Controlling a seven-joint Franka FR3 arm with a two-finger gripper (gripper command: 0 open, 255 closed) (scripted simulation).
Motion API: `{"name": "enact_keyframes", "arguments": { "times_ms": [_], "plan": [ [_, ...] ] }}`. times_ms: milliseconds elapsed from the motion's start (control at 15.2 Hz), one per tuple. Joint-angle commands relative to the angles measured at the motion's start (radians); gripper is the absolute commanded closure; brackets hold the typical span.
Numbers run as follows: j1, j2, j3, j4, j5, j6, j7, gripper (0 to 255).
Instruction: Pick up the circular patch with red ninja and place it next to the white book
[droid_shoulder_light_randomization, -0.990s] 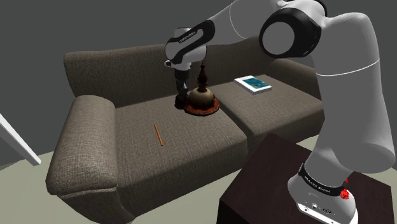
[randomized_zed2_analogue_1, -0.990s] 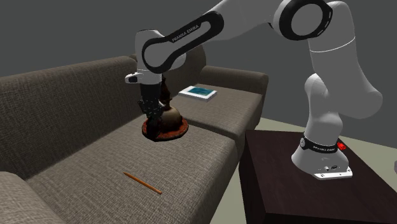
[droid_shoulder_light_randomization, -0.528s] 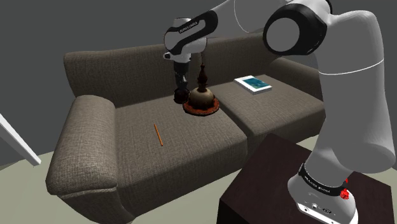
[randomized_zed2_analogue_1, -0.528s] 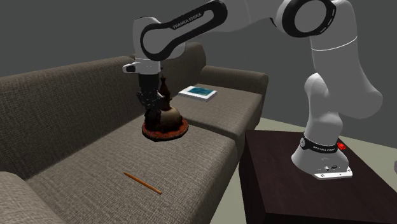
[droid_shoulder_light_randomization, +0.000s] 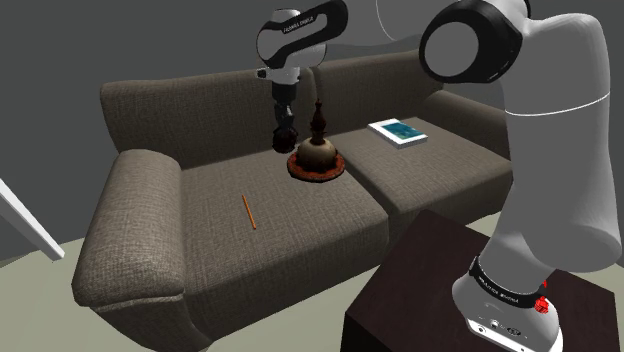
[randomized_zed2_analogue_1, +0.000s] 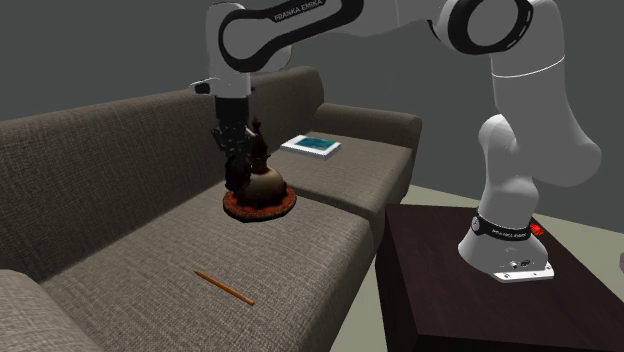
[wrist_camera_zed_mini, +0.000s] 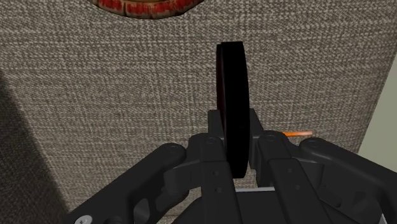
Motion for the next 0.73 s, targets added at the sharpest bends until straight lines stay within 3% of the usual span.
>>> {"name": "enact_keyframes", "arguments": {
  "times_ms": [0,198,660],
  "plan": [
    [0.001,-0.008,-0.001,0.016,-0.004,-0.023,0.006,255],
    [0.000,-0.013,-0.003,0.039,-0.007,-0.051,0.011,255],
    [-0.087,-0.074,-0.047,-0.048,-0.007,-0.045,-0.129,255]
  ]
}}
